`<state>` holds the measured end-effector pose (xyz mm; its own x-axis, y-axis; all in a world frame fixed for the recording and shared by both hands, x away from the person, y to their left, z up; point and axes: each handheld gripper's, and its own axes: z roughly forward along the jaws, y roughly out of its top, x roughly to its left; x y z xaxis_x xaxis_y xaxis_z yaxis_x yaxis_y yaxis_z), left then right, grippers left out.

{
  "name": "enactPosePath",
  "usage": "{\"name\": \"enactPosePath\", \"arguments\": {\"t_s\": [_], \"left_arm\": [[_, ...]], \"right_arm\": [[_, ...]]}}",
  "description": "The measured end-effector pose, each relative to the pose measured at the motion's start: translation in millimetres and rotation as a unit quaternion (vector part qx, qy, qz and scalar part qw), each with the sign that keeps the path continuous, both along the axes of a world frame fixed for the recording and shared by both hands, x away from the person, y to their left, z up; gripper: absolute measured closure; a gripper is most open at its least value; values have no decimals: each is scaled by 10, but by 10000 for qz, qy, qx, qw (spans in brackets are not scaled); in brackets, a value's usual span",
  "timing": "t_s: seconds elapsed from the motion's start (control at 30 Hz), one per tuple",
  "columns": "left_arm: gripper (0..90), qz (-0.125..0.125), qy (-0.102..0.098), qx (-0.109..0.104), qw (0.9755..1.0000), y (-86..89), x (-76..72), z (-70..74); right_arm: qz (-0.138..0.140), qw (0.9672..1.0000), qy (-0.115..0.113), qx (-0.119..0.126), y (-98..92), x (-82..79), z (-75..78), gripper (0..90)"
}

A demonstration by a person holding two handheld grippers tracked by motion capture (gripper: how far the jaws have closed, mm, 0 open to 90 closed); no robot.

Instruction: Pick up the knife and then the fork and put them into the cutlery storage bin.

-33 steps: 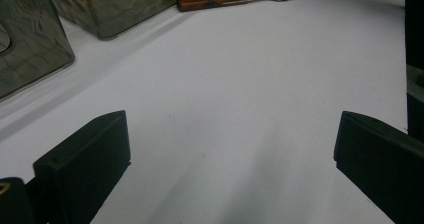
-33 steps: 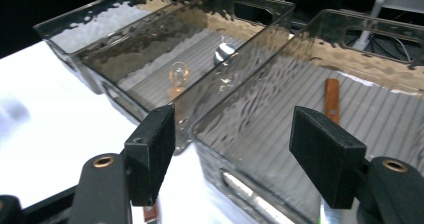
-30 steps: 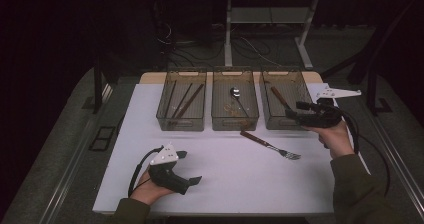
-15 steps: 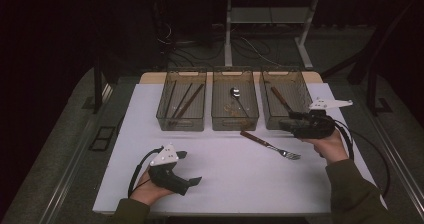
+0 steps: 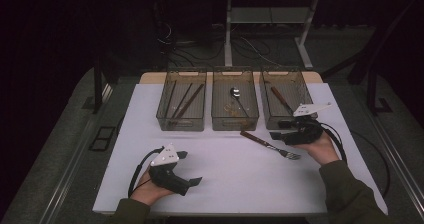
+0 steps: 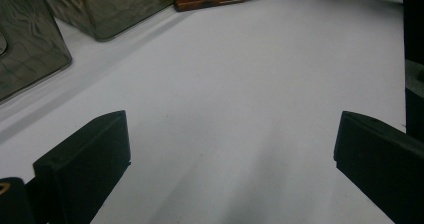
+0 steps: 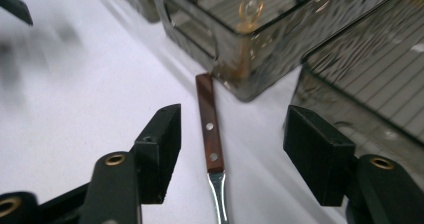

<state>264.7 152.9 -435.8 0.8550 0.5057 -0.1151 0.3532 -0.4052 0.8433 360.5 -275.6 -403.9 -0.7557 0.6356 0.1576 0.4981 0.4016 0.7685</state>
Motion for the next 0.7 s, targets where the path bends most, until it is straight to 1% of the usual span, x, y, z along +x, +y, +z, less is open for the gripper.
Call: {"name": "enactPosePath", "arguments": {"t_s": [0.07, 0.2, 0.33, 0.47, 0.7], "left_arm": [[5, -23, -10, 38, 10000, 5, 3, 1], [4, -19, -8, 30, 10000, 3, 3, 0], [5, -25, -9, 37, 10000, 5, 4, 0], [5, -29, -8, 43, 10000, 3, 4, -1], [5, -32, -13, 41, 10000, 0, 6, -4]], "right_arm": [[71, 9999, 37, -95, 37, 5, -29, 444], [127, 9995, 68, -265, 96, 8, -66, 484], [131, 9993, 72, -330, 130, 23, -102, 533], [201, 9985, 187, -465, 143, 55, -164, 583], [339, 9971, 297, -619, 194, 79, -235, 637]]}}
